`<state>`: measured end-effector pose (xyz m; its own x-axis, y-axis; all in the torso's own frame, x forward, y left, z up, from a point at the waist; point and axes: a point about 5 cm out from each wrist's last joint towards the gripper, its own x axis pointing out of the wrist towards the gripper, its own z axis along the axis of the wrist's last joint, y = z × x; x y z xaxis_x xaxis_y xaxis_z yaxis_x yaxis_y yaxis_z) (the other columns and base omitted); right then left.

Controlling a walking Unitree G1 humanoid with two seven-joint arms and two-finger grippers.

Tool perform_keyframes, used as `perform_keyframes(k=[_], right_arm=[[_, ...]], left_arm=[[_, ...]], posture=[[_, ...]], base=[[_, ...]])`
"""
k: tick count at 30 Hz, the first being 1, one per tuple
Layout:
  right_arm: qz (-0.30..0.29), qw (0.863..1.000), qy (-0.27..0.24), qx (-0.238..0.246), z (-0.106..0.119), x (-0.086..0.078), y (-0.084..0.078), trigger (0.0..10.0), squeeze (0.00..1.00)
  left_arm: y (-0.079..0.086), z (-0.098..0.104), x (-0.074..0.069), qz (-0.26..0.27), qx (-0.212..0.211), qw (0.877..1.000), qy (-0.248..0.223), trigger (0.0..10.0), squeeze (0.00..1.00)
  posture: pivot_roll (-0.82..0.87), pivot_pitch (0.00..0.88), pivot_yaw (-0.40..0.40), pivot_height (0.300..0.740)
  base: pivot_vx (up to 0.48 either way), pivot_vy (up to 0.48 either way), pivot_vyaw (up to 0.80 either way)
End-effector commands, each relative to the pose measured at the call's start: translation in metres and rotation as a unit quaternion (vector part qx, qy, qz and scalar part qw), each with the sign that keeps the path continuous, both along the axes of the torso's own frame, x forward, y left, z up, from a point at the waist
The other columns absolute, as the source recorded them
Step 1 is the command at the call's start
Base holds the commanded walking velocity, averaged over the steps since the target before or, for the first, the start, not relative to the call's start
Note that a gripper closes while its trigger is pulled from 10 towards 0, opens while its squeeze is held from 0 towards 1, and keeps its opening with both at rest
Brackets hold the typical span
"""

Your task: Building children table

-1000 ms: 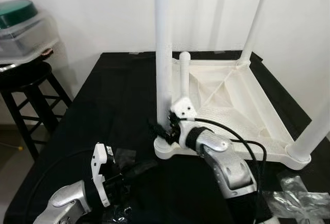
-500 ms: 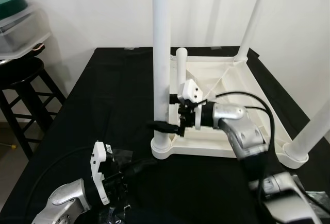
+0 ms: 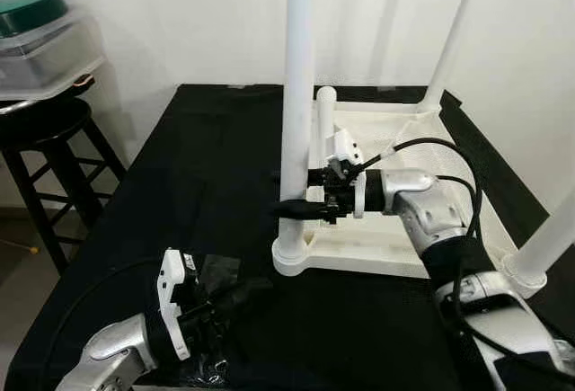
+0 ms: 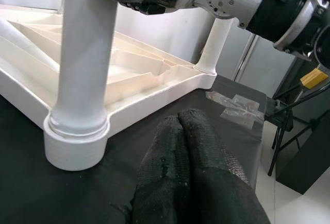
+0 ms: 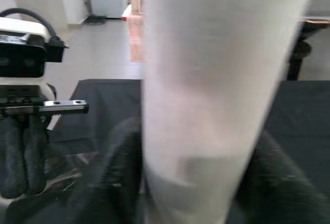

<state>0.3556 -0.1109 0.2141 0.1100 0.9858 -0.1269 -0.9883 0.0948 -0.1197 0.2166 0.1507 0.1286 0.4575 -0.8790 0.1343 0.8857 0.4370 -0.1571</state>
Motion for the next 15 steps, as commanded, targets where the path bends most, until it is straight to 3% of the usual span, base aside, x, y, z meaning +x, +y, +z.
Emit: perform_keyframes(k=[1,6,9,11,12,13,14,15], right_arm=[[0.018,1.0,-0.01,0.006,0.002,-0.001,0.001,0.0,0.0],[0.003,1.0,-0.023,-0.009,-0.003,-0.003,-0.005,0.0,0.0],[-0.044,0.999,-0.019,-0.007,-0.015,-0.01,-0.003,0.0,0.0],[-0.196,0.981,0.003,-0.003,-0.046,-0.017,0.018,0.0,0.0],[-0.336,0.941,0.044,-0.01,-0.072,-0.028,0.025,0.0,0.0],[-0.336,0.941,0.044,-0.01,-0.072,-0.028,0.025,0.0,0.0],[-0.432,0.899,0.072,-0.023,-0.089,-0.038,0.025,0.0,0.0],[-0.395,0.916,-0.003,-0.066,-0.088,-0.052,0.036,0.0,0.0]], left_arm=[[0.0,0.0,-0.002,-0.002,0.006,1.0,-0.001,10.0,0.0],[0.0,0.0,-0.003,-0.002,0.003,1.0,-0.001,10.0,0.0],[-0.001,0.001,-0.004,-0.002,0.002,1.0,-0.001,10.0,0.0],[0.0,0.001,-0.005,-0.002,0.002,1.0,-0.001,10.0,0.0],[0.001,0.001,-0.004,-0.001,0.002,1.0,-0.001,10.0,0.0],[0.001,0.001,-0.004,-0.001,0.002,1.0,-0.001,10.0,0.0],[0.001,0.001,-0.004,-0.001,0.002,1.0,-0.002,10.0,0.0],[0.002,0.001,-0.003,-0.002,0.003,1.0,-0.001,10.0,0.0]], posture=[[0.03,0.039,-0.023,0.74],[0.02,0.044,-0.023,0.74],[0.01,0.051,-0.032,0.74],[0.01,0.054,-0.044,0.74],[0.0,0.058,-0.038,0.74],[0.0,0.058,-0.038,0.74],[0.0,0.06,-0.035,0.74],[-0.01,0.056,-0.024,0.74]], base=[[0.0,0.0,0.0],[0.0,0.0,0.0],[0.0,0.0,0.0],[0.0,0.0,0.0],[0.0,0.0,0.0],[0.0,0.0,0.0],[0.0,0.0,0.0],[0.0,0.0,0.0]])
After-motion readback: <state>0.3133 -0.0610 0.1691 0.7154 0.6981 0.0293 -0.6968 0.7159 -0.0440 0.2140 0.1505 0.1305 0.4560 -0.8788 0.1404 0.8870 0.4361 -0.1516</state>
